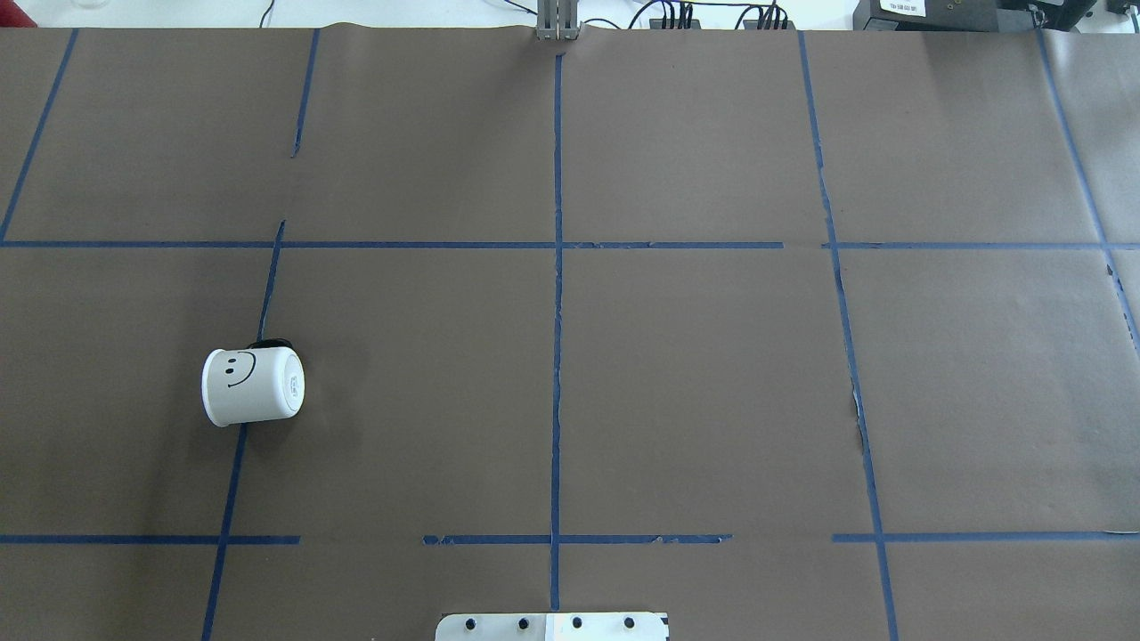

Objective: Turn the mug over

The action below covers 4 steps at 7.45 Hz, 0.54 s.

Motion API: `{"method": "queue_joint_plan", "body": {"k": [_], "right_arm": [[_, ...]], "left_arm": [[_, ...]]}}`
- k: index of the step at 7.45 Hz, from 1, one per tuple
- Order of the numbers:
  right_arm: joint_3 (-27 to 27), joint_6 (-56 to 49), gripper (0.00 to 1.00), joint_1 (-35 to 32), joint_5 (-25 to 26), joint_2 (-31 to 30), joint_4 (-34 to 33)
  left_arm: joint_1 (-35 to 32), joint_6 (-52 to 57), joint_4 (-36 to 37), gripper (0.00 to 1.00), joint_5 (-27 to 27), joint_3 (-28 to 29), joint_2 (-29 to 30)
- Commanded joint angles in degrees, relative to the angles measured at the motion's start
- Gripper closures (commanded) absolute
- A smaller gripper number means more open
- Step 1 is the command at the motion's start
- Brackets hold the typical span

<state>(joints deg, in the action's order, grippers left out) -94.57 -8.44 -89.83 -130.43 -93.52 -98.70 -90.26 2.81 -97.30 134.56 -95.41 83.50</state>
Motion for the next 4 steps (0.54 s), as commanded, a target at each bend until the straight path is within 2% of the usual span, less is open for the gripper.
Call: {"method": "queue_joint_plan", "body": {"k": [1, 3, 4], "right_arm": [[0.00, 0.00, 0.00, 0.00, 0.00, 0.00, 0.00], [0.00, 0.00, 0.00, 0.00, 0.00, 0.00, 0.00], [0.00, 0.00, 0.00, 0.00, 0.00, 0.00, 0.00]], "left_arm": [[0.00, 0.09, 0.09, 0.00, 0.09, -0.12, 0.00], [1.04, 0.00, -0.17, 0.00, 0.61, -0.91, 0.43], [1.49, 0.00, -0.17, 0.00, 0.70, -3.35, 1.40]]}}
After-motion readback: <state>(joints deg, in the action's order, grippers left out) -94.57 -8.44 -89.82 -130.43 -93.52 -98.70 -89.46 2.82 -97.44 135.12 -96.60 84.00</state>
